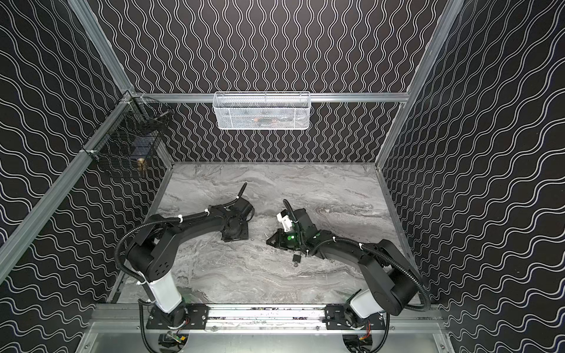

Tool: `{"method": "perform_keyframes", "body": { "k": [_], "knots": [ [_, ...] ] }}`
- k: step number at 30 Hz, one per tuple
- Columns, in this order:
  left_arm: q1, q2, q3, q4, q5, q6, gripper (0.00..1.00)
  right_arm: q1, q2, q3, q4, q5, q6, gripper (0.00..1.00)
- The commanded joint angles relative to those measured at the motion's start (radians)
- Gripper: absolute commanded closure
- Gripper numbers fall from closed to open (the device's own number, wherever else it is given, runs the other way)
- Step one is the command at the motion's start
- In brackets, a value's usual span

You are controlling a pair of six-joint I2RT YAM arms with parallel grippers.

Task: Unlock with the key
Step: 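Lower the left gripper over the second black padlock while the right gripper holds the key, then close the left gripper on the black padlock body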

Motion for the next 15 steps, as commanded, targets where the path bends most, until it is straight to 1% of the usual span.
{"method": "perform_keyframes", "body": {
  "k": [1,5,9,15],
  "knots": [
    [0.002,0.032,0.019,0.008,0.054,0.026,0.44,0.001,0.001,0.004,0.024,-0.004,0.006,1.0],
    [0.003,0.064,0.059,-0.018,0.004,0.056,0.42,0.001,-0.005,0.006,0.01,0.008,-0.003,1.0],
    [0.003,0.105,0.09,-0.026,0.012,0.077,0.42,0.001,0.002,0.006,0.011,0.004,0.0,1.0],
    [0.0,0.103,0.067,-0.002,0.053,0.078,0.45,0.001,0.011,0.009,0.012,0.004,0.003,1.0]
  ]
}}
